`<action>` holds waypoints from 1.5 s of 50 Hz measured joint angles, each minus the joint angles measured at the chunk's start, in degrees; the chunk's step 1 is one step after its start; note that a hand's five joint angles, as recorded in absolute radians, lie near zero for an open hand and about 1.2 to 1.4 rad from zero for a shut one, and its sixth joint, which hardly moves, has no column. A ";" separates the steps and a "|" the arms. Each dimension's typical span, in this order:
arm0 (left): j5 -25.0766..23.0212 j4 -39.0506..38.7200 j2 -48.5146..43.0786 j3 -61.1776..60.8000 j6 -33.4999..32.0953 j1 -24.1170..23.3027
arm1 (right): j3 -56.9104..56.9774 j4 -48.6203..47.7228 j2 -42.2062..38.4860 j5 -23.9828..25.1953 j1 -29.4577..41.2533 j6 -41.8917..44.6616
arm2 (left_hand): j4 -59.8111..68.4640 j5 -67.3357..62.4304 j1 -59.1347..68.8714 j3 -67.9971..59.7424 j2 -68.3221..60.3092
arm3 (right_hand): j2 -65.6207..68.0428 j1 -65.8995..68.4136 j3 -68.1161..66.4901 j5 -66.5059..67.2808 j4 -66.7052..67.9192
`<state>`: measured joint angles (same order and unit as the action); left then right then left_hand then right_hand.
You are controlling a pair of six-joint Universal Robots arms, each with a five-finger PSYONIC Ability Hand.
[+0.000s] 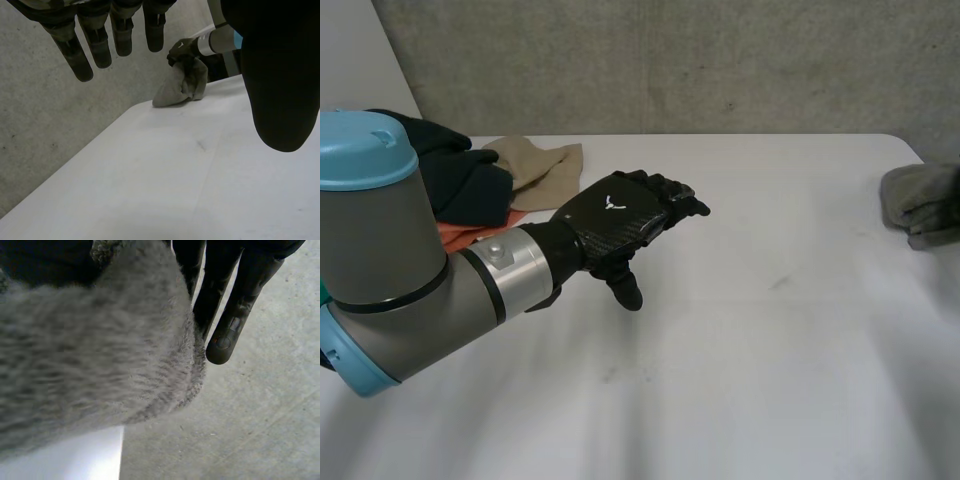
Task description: Fold the laundry.
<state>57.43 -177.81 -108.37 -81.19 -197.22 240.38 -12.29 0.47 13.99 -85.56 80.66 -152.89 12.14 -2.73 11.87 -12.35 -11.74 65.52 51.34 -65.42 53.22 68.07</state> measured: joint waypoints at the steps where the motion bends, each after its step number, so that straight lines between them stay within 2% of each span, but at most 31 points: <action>1: 0.00 0.00 0.00 0.00 0.00 0.00 | 0.00 0.00 0.00 0.00 0.00 0.00 | 0.00 0.00 0.00 0.00 0.00 | 0.00 0.00 0.00 0.00 0.00; 3: -0.02 -0.03 0.00 0.06 0.00 -0.01 | -0.38 -0.61 -0.23 -0.07 -0.31 0.53 | 0.00 0.00 0.00 0.00 0.00 | 0.00 0.00 0.00 0.00 0.00; 4: -0.03 -0.05 -0.02 0.09 0.01 -0.03 | -0.61 -1.08 -0.48 -0.18 -0.38 0.88 | -0.04 0.00 0.00 0.06 0.00 | -27.05 -25.44 26.25 -25.68 -26.28; 5: -0.03 -0.07 -0.03 0.11 0.00 -0.04 | -0.70 -1.34 -0.59 -0.24 -0.40 1.06 | -0.05 0.00 -0.01 0.08 0.00 | -47.54 -38.36 46.76 -45.29 -47.93; 7: -0.03 -0.10 -0.05 0.10 0.01 -0.06 | -1.00 -2.23 -0.87 -0.51 -0.51 1.56 | -0.06 0.00 -0.02 0.11 0.00 | -52.25 -40.01 52.24 -49.39 -54.27; 14: -0.04 -0.15 -0.08 0.01 0.01 -0.04 | -2.80 -3.61 -0.95 -1.19 -1.65 3.16 | -0.06 0.00 -0.02 0.11 0.00 | -52.93 -40.03 53.18 -49.65 -54.72; 25: -0.09 -0.17 -0.08 0.03 0.03 -0.05 | -13.11 -6.38 3.92 -0.68 -6.06 12.62 | -0.06 0.00 -0.02 0.11 0.00 | -52.93 -40.03 53.18 -49.87 -54.71; 32: -0.09 -0.16 -0.08 0.00 0.00 -0.08 | -29.91 -16.07 14.63 0.76 -6.46 13.45 | -0.06 0.00 -0.02 0.11 0.00 | -52.93 -40.03 53.18 -49.87 -54.72; 34: -0.08 -0.17 -0.06 -0.01 -0.03 -0.06 | -38.13 -21.29 20.01 1.42 -6.50 13.34 | -0.06 0.00 -0.02 0.11 0.00 | -52.93 -40.03 53.18 -49.87 -54.72; 36: -0.07 -0.16 -0.04 -0.01 -0.04 -0.05 | -40.27 -22.55 21.44 1.61 -6.51 13.34 | -0.06 0.00 -0.01 0.11 0.00 | -52.93 -40.03 53.18 -49.87 -54.72; 37: -0.04 -0.16 0.03 -0.01 -0.05 -0.04 | -45.93 -25.40 25.48 2.22 -6.61 13.36 | -0.06 0.00 0.00 0.11 0.00 | -52.93 -40.03 53.18 -49.87 -54.72; 39: -0.01 -0.17 0.10 0.00 -0.07 -0.02 | -50.37 -26.91 28.95 2.89 -6.78 13.42 | -0.06 0.00 0.00 0.11 0.00 | -52.93 -40.03 53.19 -49.87 -54.72; 42: 0.06 -0.21 0.73 0.06 -0.06 0.12 | -54.86 -25.30 33.91 3.66 -7.63 14.16 | -0.06 0.00 0.00 0.11 0.00 | -52.93 -40.03 53.18 -49.87 -54.72; 45: 0.22 -0.38 2.09 0.15 -0.01 0.59 | -55.41 -19.15 37.54 3.05 -9.14 16.77 | -0.06 0.00 0.00 0.11 0.00 | -52.93 -40.03 53.18 -49.87 -54.72; 48: 0.96 -0.91 3.61 0.49 -0.01 1.51 | -52.14 -12.15 39.53 0.13 -10.36 21.58 | 0.00 0.00 0.00 0.00 0.00 | -52.93 -40.03 53.18 -49.87 -54.72; 50: 2.67 -1.67 4.88 1.29 -0.02 2.74 | -47.72 -9.15 40.54 -3.64 -10.28 26.03 | -0.08 0.00 -0.05 0.11 0.02 | -52.93 -40.03 53.18 -49.87 -54.72; 52: 4.48 -2.32 5.66 2.05 -0.04 3.83 | -45.36 -10.20 41.33 -5.59 -8.62 27.96 | -0.11 0.00 -0.20 0.11 0.10 | -52.93 -40.03 53.18 -49.87 -54.72; 55: 7.32 -3.43 6.34 3.17 -0.08 5.53 | -44.99 -14.00 42.77 -5.74 -5.21 28.06 | -0.12 0.00 -0.21 0.11 0.11 | -52.93 -40.03 53.18 -49.87 -54.72; 56: 9.62 -4.47 6.55 4.08 -0.16 7.04 | -46.67 -18.98 44.85 -4.31 -1.04 26.73 | -0.11 0.00 -0.21 0.11 0.11 | -52.93 -40.03 53.18 -49.87 -54.72; 58: 11.61 -5.53 6.50 4.92 -0.24 8.53 | -49.00 -22.77 46.77 -2.36 2.16 25.07 | -0.11 0.00 -0.21 0.11 0.11 | -52.93 -40.03 53.18 -49.87 -54.72; 61: 16.24 -8.88 4.82 7.54 -0.61 13.67 | -57.92 -30.79 52.38 4.88 10.13 19.56 | -0.12 0.00 -0.20 0.11 0.11 | -52.93 -40.03 53.18 -49.87 -54.72; 63: 17.65 -10.49 3.10 9.07 -0.88 16.83 | -62.93 -33.25 54.92 8.64 13.85 16.87 | -0.11 0.00 -0.20 0.11 0.11 | -52.93 -40.03 53.18 -49.87 -54.72; 65: 18.32 -12.05 0.03 11.33 -1.47 21.27 | -69.37 -34.93 57.35 12.58 18.84 14.14 | -0.11 0.00 -0.22 0.11 0.11 | -52.93 -40.03 53.19 -49.87 -54.72; 68: 17.85 -13.13 -4.39 14.29 -2.91 25.83 | -75.17 -35.38 58.74 14.72 23.80 12.50 | -0.11 0.00 -0.20 0.11 0.11 | -52.93 -40.03 53.20 -49.87 -54.72; 69: 17.29 -13.46 -7.69 16.26 -4.45 28.12 | -77.83 -35.29 59.03 14.98 26.15 12.06 | -0.11 0.01 -0.20 0.11 0.11 | -52.93 -40.03 53.33 -49.87 -54.72; 72: 16.65 -13.73 -11.57 18.59 -6.70 30.16 | -79.82 -35.15 59.12 14.85 27.93 11.87 | -0.11 0.01 -0.20 0.11 0.11 | -52.93 -40.03 53.34 -49.87 -54.72; 73: 15.96 -13.85 -16.95 21.74 -10.67 32.33 | -84.09 -34.58 58.67 13.50 31.29 11.79 | -0.11 0.00 -0.20 0.11 0.11 | -52.93 -40.03 53.34 -49.87 -54.72; 75: 15.69 -13.90 -20.58 23.89 -13.98 33.53 | -86.30 -34.16 58.04 12.19 32.54 11.90 | -0.11 0.00 -0.20 0.11 0.11 | -52.93 -40.03 53.34 -49.87 -54.72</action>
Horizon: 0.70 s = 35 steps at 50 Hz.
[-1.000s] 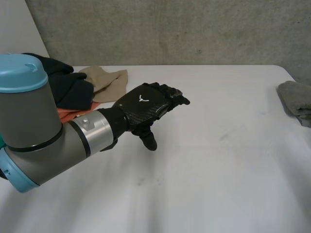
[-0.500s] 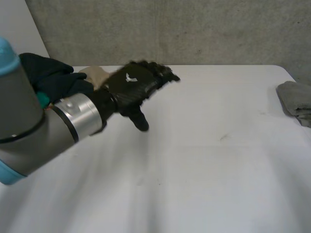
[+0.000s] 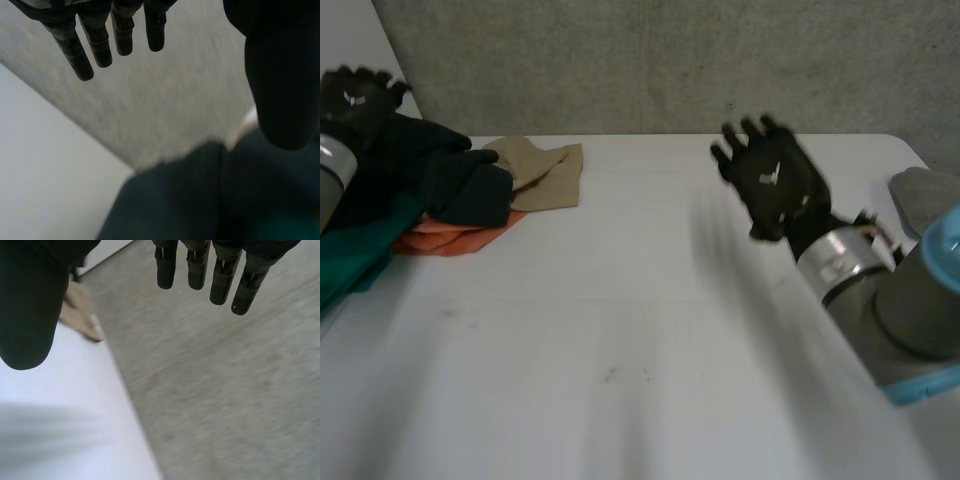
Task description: Fold the laundry.
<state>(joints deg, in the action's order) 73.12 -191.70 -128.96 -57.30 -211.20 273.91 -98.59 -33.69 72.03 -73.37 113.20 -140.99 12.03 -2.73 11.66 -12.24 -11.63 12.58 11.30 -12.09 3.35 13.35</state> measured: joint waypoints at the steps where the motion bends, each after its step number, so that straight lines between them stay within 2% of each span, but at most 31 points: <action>1: -0.03 0.01 -1.41 0.80 -1.38 0.42 | -0.48 0.11 -0.19 -0.31 0.19 0.04 | 0.00 0.00 0.00 0.00 0.00 | 0.00 0.00 0.00 0.00 0.00; 2: 0.08 -0.04 -4.57 2.66 -4.70 1.23 | -1.92 0.43 -0.78 -1.30 0.58 0.17 | 0.00 0.00 0.00 0.00 0.00 | 0.00 0.00 0.00 0.00 0.00; 7: 1.75 -0.70 -13.16 8.18 -13.38 2.52 | -4.81 1.09 -1.85 -2.90 0.48 0.40 | 3.83 -3.55 4.68 -3.73 -3.89 | 0.00 0.00 0.00 0.00 0.00; 9: 2.37 -1.12 -15.65 10.13 -15.31 2.66 | -5.50 1.21 -2.00 -3.11 0.29 0.40 | 11.61 -11.04 13.48 -11.22 -12.49 | 0.00 0.00 0.00 0.00 0.00; 10: 2.76 -1.44 -17.25 11.49 -16.27 2.68 | -5.88 1.26 -2.04 -3.19 0.14 0.40 | 26.04 -25.00 27.85 -25.53 -26.30 | 0.00 0.00 0.00 0.00 0.00; 11: 2.91 -1.61 -17.92 12.11 -16.60 2.66 | -6.05 1.29 -2.04 -3.21 0.06 0.40 | 26.04 -25.00 27.85 -25.53 -26.30 | 0.00 0.00 0.00 0.00 0.00; 13: 3.27 -2.56 -19.56 13.72 -17.15 2.48 | -6.49 1.30 -1.92 -3.27 -0.23 0.40 | 49.11 -47.74 46.86 -48.30 -50.00 | 0.00 0.00 0.00 0.00 0.00; 16: 3.68 -4.98 -20.26 14.59 -16.96 1.82 | -7.02 1.30 -1.47 -3.31 -0.87 0.40 | 55.94 -54.11 50.68 -54.81 -56.16 | 0.00 0.00 0.00 0.00 0.00; 20: 4.46 -9.29 -18.24 12.76 -15.68 -0.22 | -7.56 1.28 -0.52 -3.33 -2.10 0.35 | 56.38 -54.20 50.69 -55.28 -56.64 | 0.00 0.00 0.00 0.01 0.00; 25: 5.30 -16.15 -7.94 3.68 -10.44 -5.01 | -7.96 1.23 0.68 -3.40 -4.06 0.22 | 56.39 -54.35 50.69 -55.63 -56.79 | 0.00 0.00 0.00 0.00 0.00; 28: 5.21 -18.78 0.55 -3.95 -4.32 -9.18 | -7.87 1.17 1.11 -3.49 -5.32 0.06 | 56.59 -54.40 50.69 -55.73 -56.87 | 0.00 0.00 0.00 0.00 0.00; 31: 3.56 -19.90 9.53 -12.65 4.41 -15.23 | -7.55 1.11 1.39 -3.91 -6.41 -0.11 | 56.59 -54.55 50.71 -55.73 -56.90 | 0.00 0.00 0.00 0.00 0.00; 33: 2.90 -19.96 11.10 -14.35 6.15 -16.45 | -7.42 1.10 1.47 -4.20 -6.71 -0.16 | 56.59 -54.55 50.71 -55.73 -56.90 | 0.00 0.00 0.00 0.00 0.00; 34: -0.63 -20.15 16.72 -20.95 12.80 -21.27 | -7.10 1.08 1.63 -5.17 -7.31 -0.29 | 56.59 -54.56 51.83 -55.73 -56.92 | 0.00 0.00 0.00 0.00 0.00; 35: -0.63 -20.15 16.72 -20.95 12.80 -21.27 | -7.10 1.08 1.63 -5.17 -7.31 -0.29 | 56.59 -54.56 51.83 -55.73 -56.92 | 0.00 0.00 0.00 0.00 0.00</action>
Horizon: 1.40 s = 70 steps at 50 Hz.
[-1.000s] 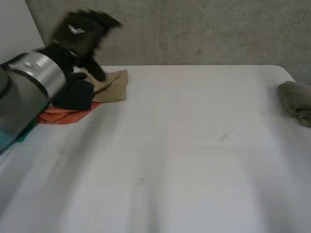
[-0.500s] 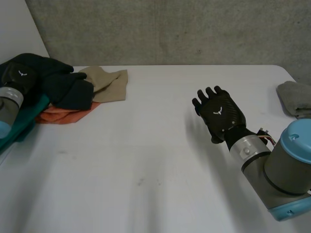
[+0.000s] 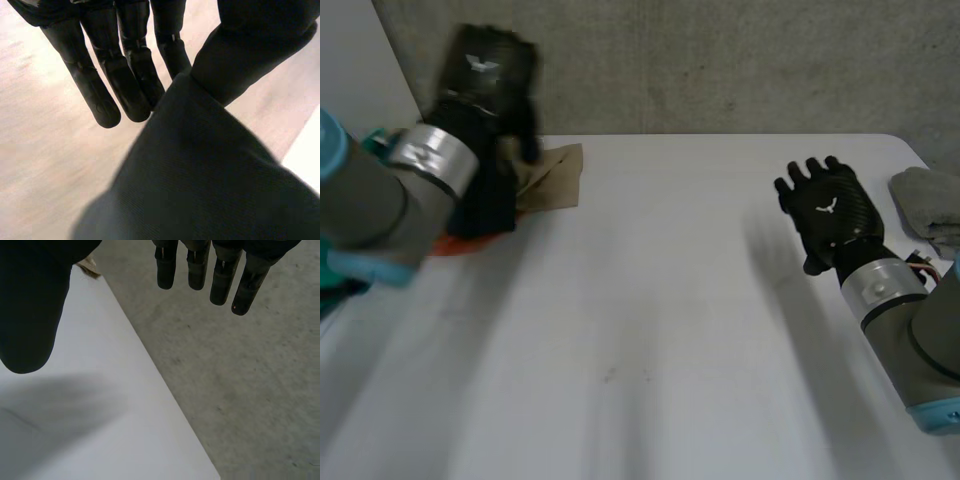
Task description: Fold the laundry.
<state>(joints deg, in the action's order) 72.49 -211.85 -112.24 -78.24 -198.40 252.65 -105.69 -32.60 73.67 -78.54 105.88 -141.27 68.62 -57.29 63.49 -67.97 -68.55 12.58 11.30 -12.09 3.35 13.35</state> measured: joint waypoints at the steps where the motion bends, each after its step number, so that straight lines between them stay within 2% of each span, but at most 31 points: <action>1: -4.32 -0.04 3.56 -5.22 4.73 -3.48 | 0.29 0.00 0.11 -0.89 -0.34 -0.08 | 0.00 0.00 0.76 0.00 0.00 | 0.00 0.00 0.00 0.00 0.00; 2: -5.88 0.01 4.46 -6.82 6.05 -4.46 | 0.39 0.00 0.15 -1.19 -0.43 -0.11 | 0.00 0.00 0.76 0.00 0.00 | 0.00 0.00 0.00 0.00 0.00; 3: -10.11 0.02 6.46 -10.80 9.19 -6.78 | 0.57 0.02 0.20 -1.79 -0.58 -0.15 | 0.00 -0.04 1.00 0.00 0.00 | 0.00 0.00 0.00 0.00 0.00; 5: -14.59 0.10 7.75 -14.29 11.39 -8.47 | 0.90 0.04 0.28 -2.72 -0.75 -0.18 | -0.61 0.54 -0.05 1.26 1.28 | 0.00 0.00 0.00 0.00 0.00; 8: -22.56 0.56 8.71 -19.60 13.45 -10.31 | 1.37 0.06 0.29 -3.70 -0.86 -0.16 | -33.32 33.08 -37.15 33.90 34.46 | 0.00 0.00 0.00 0.00 0.00; 9: -23.73 0.70 8.76 -20.32 13.60 -10.48 | 1.46 0.07 0.29 -3.82 -0.85 -0.16 | -38.11 37.90 -41.71 37.35 37.95 | 0.00 0.00 0.00 0.00 0.00; 10: -25.13 0.96 8.79 -21.19 13.73 -10.63 | 1.60 0.09 0.28 -3.96 -0.85 -0.15 | -47.79 47.23 -48.15 47.28 48.11 | 0.00 0.00 0.00 0.00 0.00; 11: -26.09 1.38 8.76 -21.82 13.73 -10.62 | 1.78 0.12 0.29 -4.06 -0.82 -0.15 | -51.48 50.73 -49.51 50.22 51.10 | 0.00 0.00 0.00 0.00 0.00; 14: -25.90 2.45 8.73 -22.04 13.57 -10.23 | 2.09 0.33 0.28 -4.05 -0.78 -0.14 | -54.37 53.61 -49.65 53.38 54.00 | 0.00 0.00 0.00 0.00 0.00; 17: -21.39 5.13 9.07 -21.13 13.14 -8.64 | 2.92 2.11 0.30 -3.76 -0.69 -0.14 | -54.32 53.34 -49.36 53.38 54.05 | 0.00 0.00 0.00 0.00 0.00; 19: -20.29 5.66 9.20 -20.94 13.08 -8.33 | 3.16 2.77 0.31 -3.67 -0.67 -0.15 | -54.32 53.34 -49.36 53.38 54.05 | 0.00 0.00 0.00 0.00 0.00; 20: -15.12 8.05 9.89 -20.22 12.89 -7.24 | 4.25 6.21 0.32 -3.12 -0.61 -0.46 | -53.74 52.15 -49.01 53.34 53.51 | 0.00 0.00 0.00 0.00 0.00; 23: -8.97 11.00 10.86 -19.88 12.77 -6.64 | 5.95 11.95 0.33 -1.95 -0.58 -1.80 | -53.14 51.47 -48.34 52.78 52.93 | 0.00 0.00 0.00 0.00 0.00; 24: -4.59 13.25 11.59 -19.96 12.71 -6.60 | 7.12 15.91 0.34 -1.06 -0.60 -3.14 | -52.94 51.34 -48.09 52.58 52.79 | 0.00 0.00 0.00 0.00 0.00; 26: 0.28 15.86 12.34 -20.22 12.65 -6.89 | 8.98 22.26 0.32 0.65 -0.66 -5.57 | -52.53 51.18 -47.75 52.01 52.43 | 0.00 0.00 0.00 0.00 0.00; 28: 6.05 19.23 12.94 -20.88 12.62 -7.94 | 10.67 28.14 0.29 2.59 -0.80 -7.76 | -50.70 49.38 -45.75 50.14 50.64 | 0.00 0.00 0.00 0.00 0.00; 34: 17.45 27.28 12.25 -23.68 12.60 -14.12 | 13.54 38.22 -0.18 9.47 -2.65 -8.17 | -47.83 46.44 -43.08 47.28 47.87 | 0.00 0.00 0.00 0.00 0.00; 35: 17.45 27.28 12.25 -23.68 12.60 -14.12 | 13.54 38.22 -0.18 9.47 -2.65 -8.17 | -47.83 46.44 -43.08 47.28 47.87 | 0.00 0.00 0.00 0.00 0.00; 38: 21.05 30.41 10.07 -25.63 12.58 -20.50 | 13.37 39.10 -1.62 13.15 -4.98 -2.49 | -46.35 44.81 -41.35 45.72 46.33 | 0.00 0.00 0.00 0.00 0.00; 41: 22.07 31.27 8.31 -26.72 12.55 -24.40 | 13.07 38.47 -3.61 14.44 -6.10 3.43 | -46.24 44.58 -41.30 45.53 46.18 | 0.00 0.00 0.00 0.00 0.00; 47: 22.51 30.23 4.28 -26.98 12.51 -27.22 | 13.40 36.26 -8.54 14.56 -6.70 13.25 | -46.24 44.58 -41.30 45.53 46.18 | 0.00 0.00 0.00 0.00 0.00; 52: 24.04 27.73 1.04 -25.77 12.07 -27.32 | 14.20 33.86 -11.94 14.31 -6.61 16.12 | -46.24 44.58 -41.30 45.53 46.18 | 0.10 0.09 -0.13 0.05 0.05; 55: 26.28 25.11 -1.18 -24.52 10.49 -27.18 | 14.97 31.16 -14.16 14.17 -6.45 16.42 | -38.83 37.46 -33.33 38.33 38.64 | 14.95 11.88 -15.54 13.35 13.87; 57: 27.56 23.47 -2.24 -23.97 9.04 -27.13 | 15.36 29.75 -15.20 14.13 -6.39 16.30 | -33.08 31.83 -26.51 32.60 33.12 | 18.97 15.07 -19.40 17.32 18.12; 58: 28.09 22.68 -2.71 -23.77 8.31 -27.12 | 15.49 29.19 -15.60 14.11 -6.37 16.22 | -29.93 28.72 -23.18 29.42 29.90 | 30.87 22.84 -31.02 28.03 29.11; 59: 28.64 21.78 -3.20 -23.59 7.37 -27.11 | 15.70 28.56 -16.06 14.10 -6.34 16.12 | -27.95 26.82 -21.40 27.14 27.59 | 35.37 27.61 -35.56 33.01 34.29; 61: 29.37 20.32 -3.80 -23.37 5.75 -27.13 | 15.98 27.73 -16.79 14.09 -6.29 15.94 | -15.78 14.94 -9.93 15.36 15.84 | 40.54 32.00 -40.76 37.21 38.64; 62: 29.83 19.24 -4.13 -23.28 4.45 -27.16 | 16.15 27.32 -17.16 14.09 -6.25 15.80 | -9.63 8.81 -4.48 9.31 8.98 | 50.10 41.47 -50.29 47.71 49.10; 63: 30.39 17.71 -4.38 -23.20 2.57 -27.24 | 16.41 26.85 -17.59 14.09 -6.18 15.49 | -6.25 5.44 -1.57 6.01 5.82 | 54.12 43.59 -54.46 51.40 53.38; 65: 30.93 16.09 -4.32 -23.16 0.50 -27.39 | 16.63 26.54 -17.86 14.07 -6.15 14.80 | -0.58 0.83 0.84 0.59 0.78 | 54.43 43.59 -55.68 52.05 54.37; 70: 31.67 13.37 -1.41 -22.67 -3.27 -27.70 | 17.09 26.61 -16.75 13.96 -6.31 11.29 | -0.23 0.82 0.84 0.08 0.33 | 54.43 44.87 -55.88 52.40 54.58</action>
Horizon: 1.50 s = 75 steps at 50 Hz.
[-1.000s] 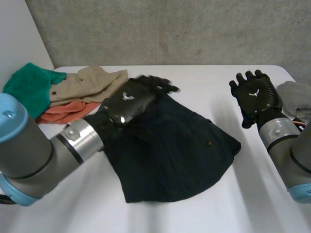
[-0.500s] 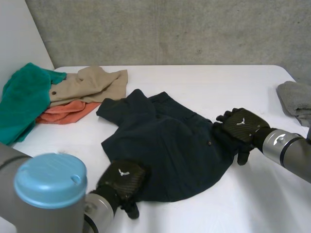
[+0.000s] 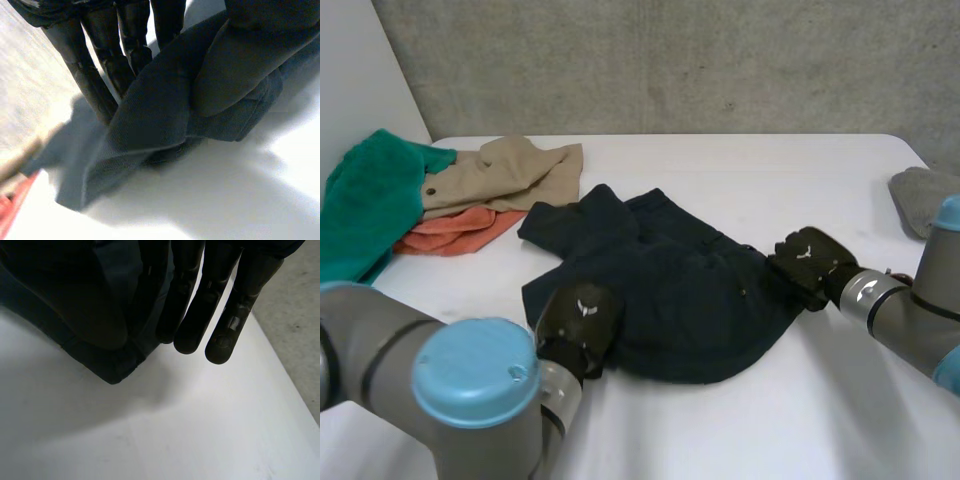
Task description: Fold the laundry.
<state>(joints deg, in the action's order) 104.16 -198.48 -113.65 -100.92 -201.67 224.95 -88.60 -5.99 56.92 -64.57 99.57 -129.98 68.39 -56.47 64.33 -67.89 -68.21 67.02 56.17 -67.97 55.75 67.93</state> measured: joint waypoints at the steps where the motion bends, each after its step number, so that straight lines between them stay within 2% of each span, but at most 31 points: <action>1: 0.06 -0.36 1.85 0.30 -0.68 -0.04 | 0.15 0.24 1.38 -0.03 -0.06 -1.95 | 0.00 0.00 0.00 0.00 0.00 | 0.00 0.81 0.00 0.41 0.00; 5: -0.13 -0.82 8.64 2.63 -1.69 0.02 | 1.19 0.66 7.42 -0.02 -0.22 -7.94 | 0.14 0.00 0.00 -0.12 -0.16 | 0.00 0.94 0.00 1.10 0.01; 11: -1.99 -0.40 20.44 11.32 -2.04 0.92 | 6.85 1.01 20.74 -0.54 -0.25 -20.19 | 0.23 -0.07 0.00 -0.27 -0.24 | 0.00 0.95 -0.05 1.34 0.02; 15: -4.60 0.86 23.16 17.88 -1.95 2.62 | 11.69 3.04 26.90 -1.26 -0.28 -28.03 | 0.23 -0.43 0.00 -0.27 -0.23 | 0.00 0.95 -0.05 1.34 0.03; 18: -6.17 2.03 23.04 21.12 -1.89 3.68 | 14.00 6.92 28.85 -1.53 -0.42 -32.90 | 0.24 -0.55 0.00 -0.27 -0.23 | -12.95 -10.42 12.31 -9.79 -12.27; 20: -7.03 2.80 22.46 22.74 -1.87 4.27 | 14.90 10.37 29.24 -1.67 -0.53 -35.78 | 0.24 -0.57 0.00 -0.27 -0.23 | -38.37 -34.61 38.27 -35.68 -38.22; 23: -7.68 3.58 20.69 23.06 -1.87 4.83 | 13.60 16.22 27.56 -1.75 -0.52 -38.54 | 0.24 -0.57 0.00 -0.27 -0.23 | -51.40 -42.95 52.29 -50.44 -52.26; 30: -7.89 3.90 17.46 20.23 -1.88 5.59 | 4.79 22.70 21.08 -1.79 0.20 -44.57 | 0.24 -0.57 0.00 -0.27 -0.23 | -52.48 -43.53 54.04 -51.54 -53.23; 38: -7.70 3.60 14.37 20.16 -1.88 5.26 | -6.49 18.26 18.18 -1.78 3.14 -60.33 | 0.25 -0.57 0.00 -0.27 -0.23 | -53.06 -43.60 54.70 -51.91 -53.72; 45: -7.58 3.54 10.54 24.09 -1.94 4.07 | -10.78 15.52 18.28 -2.82 7.36 -69.32 | 0.25 -0.57 0.00 -0.27 -0.23 | -53.06 -43.59 54.70 -51.90 -53.72; 48: -7.49 3.64 8.25 26.75 -1.99 3.33 | -11.74 14.30 18.29 -4.56 9.40 -72.06 | 0.25 -0.57 0.00 -0.27 -0.23 | -53.07 -43.60 54.70 -51.91 -53.72; 52: -7.48 3.73 5.29 30.57 -2.05 2.48 | -12.30 12.12 17.86 -9.37 13.12 -75.44 | 0.26 -0.57 0.00 -0.27 -0.23 | -53.07 -43.60 54.70 -51.91 -53.72; 53: -7.51 3.74 4.41 31.82 -2.05 2.26 | -12.19 11.13 17.42 -12.07 15.08 -76.46 | 0.26 -0.57 0.00 -0.27 -0.23 | -53.07 -43.60 54.70 -51.90 -53.72; 55: -7.53 3.74 3.98 32.39 -2.05 2.17 | -12.08 10.69 17.19 -13.33 15.99 -76.81 | 0.26 -0.57 0.00 -0.27 -0.23 | -53.07 -43.60 54.70 -51.91 -53.72; 57: -7.52 3.74 2.72 34.20 -2.02 1.97 | -11.52 9.08 16.10 -18.07 19.61 -77.55 | 0.26 -0.57 0.00 -0.27 -0.23 | -53.07 -43.60 54.70 -51.91 -53.72; 59: -7.51 3.73 2.35 34.68 -2.00 1.91 | -11.31 8.54 15.64 -19.55 20.90 -77.64 | 0.26 -0.57 0.00 -0.27 -0.23 | -53.07 -43.60 54.70 -51.91 -53.72; 61: -7.45 3.72 1.86 35.26 -1.98 1.84 | -10.73 6.89 14.22 -23.07 24.22 -77.68 | 0.26 -0.57 0.00 -0.27 -0.23 | -53.06 -43.60 54.70 -51.91 -53.72; 75: -7.33 3.79 1.65 34.28 -1.89 1.84 | -5.51 2.04 7.19 -33.51 34.91 -77.83 | 0.26 -0.57 0.00 -0.28 -0.23 | -53.07 -43.60 54.70 -51.91 -53.72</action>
<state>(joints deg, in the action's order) 96.83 -194.69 -111.99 -66.64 -203.56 226.80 -94.11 -3.95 64.11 -98.08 134.48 -207.82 68.65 -57.04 64.33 -68.17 -68.44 13.95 12.58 -13.27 3.84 14.21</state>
